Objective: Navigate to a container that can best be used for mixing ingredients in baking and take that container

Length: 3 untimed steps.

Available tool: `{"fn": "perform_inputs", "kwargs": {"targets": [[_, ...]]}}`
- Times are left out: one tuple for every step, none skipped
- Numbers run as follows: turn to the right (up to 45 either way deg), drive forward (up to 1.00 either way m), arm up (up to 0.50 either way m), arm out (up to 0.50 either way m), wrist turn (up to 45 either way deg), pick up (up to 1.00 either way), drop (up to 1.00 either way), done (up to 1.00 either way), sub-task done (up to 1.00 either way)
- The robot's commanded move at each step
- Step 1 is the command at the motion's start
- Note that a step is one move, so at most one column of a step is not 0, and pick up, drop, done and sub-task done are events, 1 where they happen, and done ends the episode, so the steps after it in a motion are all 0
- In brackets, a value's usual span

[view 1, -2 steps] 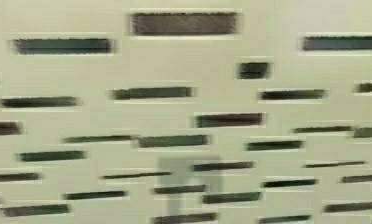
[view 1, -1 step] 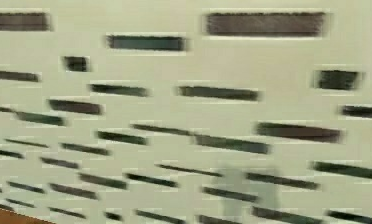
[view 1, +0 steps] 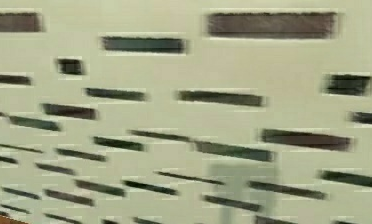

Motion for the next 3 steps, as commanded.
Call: {"fn": "perform_inputs", "kwargs": {"targets": [[45.0, 0.00, 0.00, 0.00, 0.0, 0.00, 0.00, 0.00, 0.00], [33.0, 0.00, 0.00, 0.00, 0.0, 0.00, 0.00, 0.00, 0.00], [0.0, 0.25, 0.00, 0.00, 0.0, 0.00, 0.00, 0.00, 0.00]]}}
